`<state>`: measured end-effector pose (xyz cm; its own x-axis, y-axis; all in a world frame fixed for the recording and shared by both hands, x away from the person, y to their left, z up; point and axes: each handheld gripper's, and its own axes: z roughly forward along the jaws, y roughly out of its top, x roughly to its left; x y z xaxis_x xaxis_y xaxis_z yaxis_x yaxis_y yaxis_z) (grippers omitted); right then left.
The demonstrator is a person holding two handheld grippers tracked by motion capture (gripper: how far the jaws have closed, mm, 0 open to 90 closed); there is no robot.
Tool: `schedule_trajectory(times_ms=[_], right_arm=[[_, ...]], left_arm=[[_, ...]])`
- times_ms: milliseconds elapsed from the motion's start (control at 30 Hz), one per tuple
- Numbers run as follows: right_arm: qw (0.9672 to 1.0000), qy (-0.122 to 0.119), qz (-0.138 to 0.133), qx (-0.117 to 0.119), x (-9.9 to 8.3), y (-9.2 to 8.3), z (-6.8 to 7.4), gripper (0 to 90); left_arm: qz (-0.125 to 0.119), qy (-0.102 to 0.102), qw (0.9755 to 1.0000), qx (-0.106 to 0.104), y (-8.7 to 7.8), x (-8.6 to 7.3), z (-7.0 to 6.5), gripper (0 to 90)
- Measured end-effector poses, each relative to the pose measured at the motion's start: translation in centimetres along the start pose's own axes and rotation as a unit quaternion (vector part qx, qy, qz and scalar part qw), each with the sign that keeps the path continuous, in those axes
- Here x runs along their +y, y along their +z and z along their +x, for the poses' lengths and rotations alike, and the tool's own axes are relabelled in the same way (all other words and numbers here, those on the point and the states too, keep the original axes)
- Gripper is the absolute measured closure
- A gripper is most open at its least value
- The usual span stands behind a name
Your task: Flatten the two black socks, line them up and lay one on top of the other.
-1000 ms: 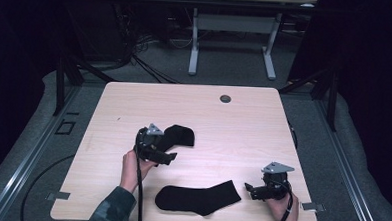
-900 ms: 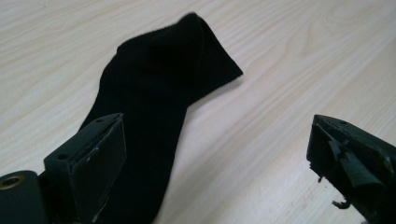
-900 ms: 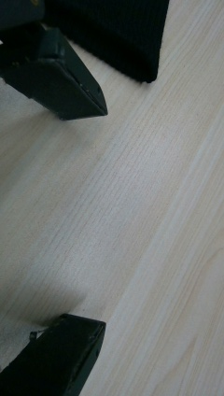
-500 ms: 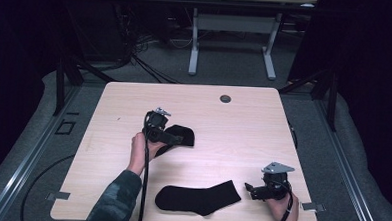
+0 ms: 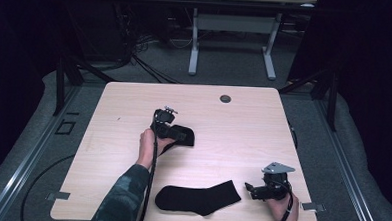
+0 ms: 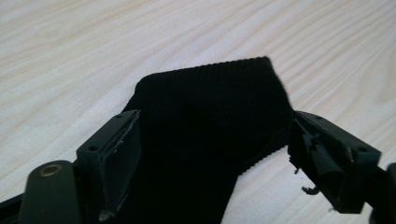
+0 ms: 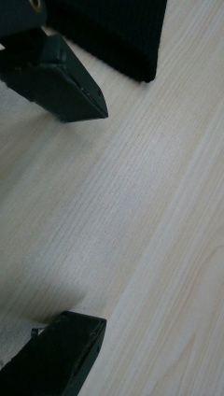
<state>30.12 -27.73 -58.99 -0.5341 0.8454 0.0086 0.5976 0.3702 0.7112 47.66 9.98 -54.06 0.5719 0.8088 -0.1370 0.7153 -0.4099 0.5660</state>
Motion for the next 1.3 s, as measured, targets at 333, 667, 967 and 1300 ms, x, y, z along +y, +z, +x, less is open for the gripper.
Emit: schedule_trajectory(times_ms=[333, 667, 967, 1300], right_arm=[[1.0, 0.001, -0.001, -0.001, 0.0, 0.0, 0.0, 1.7], [1.0, -0.002, 0.002, -0.001, 0.0, -0.1, 0.0, 1.9], [1.0, -0.001, 0.001, -0.002, 0.0, 0.0, 0.0, 1.9], [1.0, -0.002, 0.002, -0.002, 0.0, -0.1, 0.0, 2.3]], left_arm=[[0.032, 0.008, 0.9994, 0.01, 1.8, -0.5, -0.2, 33.5], [0.031, 0.021, 0.999, 0.022, 1.9, -0.6, -0.8, 52.6], [0.015, 0.014, 0.9998, 0.004, 1.8, -1.0, -0.5, 76.7], [-0.021, 0.036, 0.999, -0.016, -0.6, -1.1, -2.0, 78.7]])
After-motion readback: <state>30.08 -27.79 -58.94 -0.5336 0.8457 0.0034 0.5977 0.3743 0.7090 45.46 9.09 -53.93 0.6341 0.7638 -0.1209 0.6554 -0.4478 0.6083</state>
